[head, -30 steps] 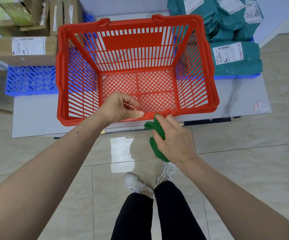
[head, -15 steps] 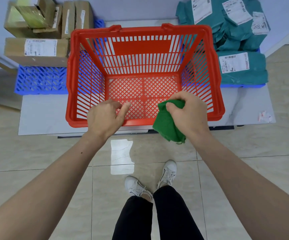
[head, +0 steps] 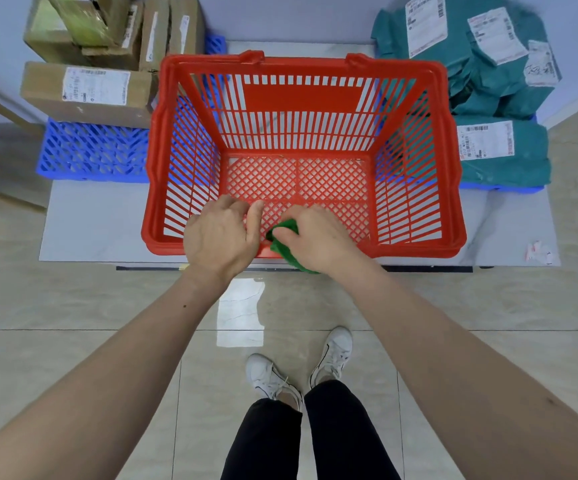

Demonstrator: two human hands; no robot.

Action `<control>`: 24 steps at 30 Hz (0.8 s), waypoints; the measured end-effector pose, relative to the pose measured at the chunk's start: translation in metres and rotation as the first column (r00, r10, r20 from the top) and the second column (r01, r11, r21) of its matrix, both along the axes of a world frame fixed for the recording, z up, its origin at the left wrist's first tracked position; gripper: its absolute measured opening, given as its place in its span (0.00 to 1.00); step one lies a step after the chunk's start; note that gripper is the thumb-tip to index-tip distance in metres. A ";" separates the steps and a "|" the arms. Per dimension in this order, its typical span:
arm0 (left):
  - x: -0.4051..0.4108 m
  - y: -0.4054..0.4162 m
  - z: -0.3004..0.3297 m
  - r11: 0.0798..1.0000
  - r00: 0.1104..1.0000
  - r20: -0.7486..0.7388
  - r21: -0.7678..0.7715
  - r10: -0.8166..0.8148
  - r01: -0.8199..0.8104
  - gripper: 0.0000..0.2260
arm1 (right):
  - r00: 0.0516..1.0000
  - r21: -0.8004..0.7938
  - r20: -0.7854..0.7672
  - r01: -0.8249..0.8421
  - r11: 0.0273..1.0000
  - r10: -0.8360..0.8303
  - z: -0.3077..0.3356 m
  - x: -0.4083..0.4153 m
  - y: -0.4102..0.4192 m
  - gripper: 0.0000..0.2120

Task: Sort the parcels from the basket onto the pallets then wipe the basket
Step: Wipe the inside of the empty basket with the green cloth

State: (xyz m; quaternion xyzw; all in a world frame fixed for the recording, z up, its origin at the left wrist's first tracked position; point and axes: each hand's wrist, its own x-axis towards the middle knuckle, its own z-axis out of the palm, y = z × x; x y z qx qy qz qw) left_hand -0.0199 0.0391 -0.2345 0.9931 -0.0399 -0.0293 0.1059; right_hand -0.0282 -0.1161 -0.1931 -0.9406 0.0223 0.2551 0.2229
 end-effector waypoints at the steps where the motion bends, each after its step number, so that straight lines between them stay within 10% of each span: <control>1: 0.001 0.000 0.000 1.000 1.000 -0.002 0.000 0.005 -0.005 0.26 | 1.000 0.055 -0.008 0.002 0.998 -0.002 0.001 0.003 0.002 0.15; 13: 0.073 0.019 -0.012 0.974 0.958 -0.176 -0.033 -0.228 0.226 0.41 | 0.972 0.123 0.095 0.202 0.972 -0.215 -0.017 0.089 -0.054 0.11; 19: 0.117 0.015 -0.058 0.878 0.603 -0.720 -0.020 -0.344 0.478 0.46 | 0.976 0.253 0.214 -0.026 0.967 -0.030 -0.075 0.141 -0.051 0.14; 24: 0.121 0.004 -0.107 0.797 0.347 -0.879 -0.059 -0.327 0.601 0.42 | 0.963 0.310 0.231 -0.205 0.928 0.136 -0.130 0.178 -0.021 0.17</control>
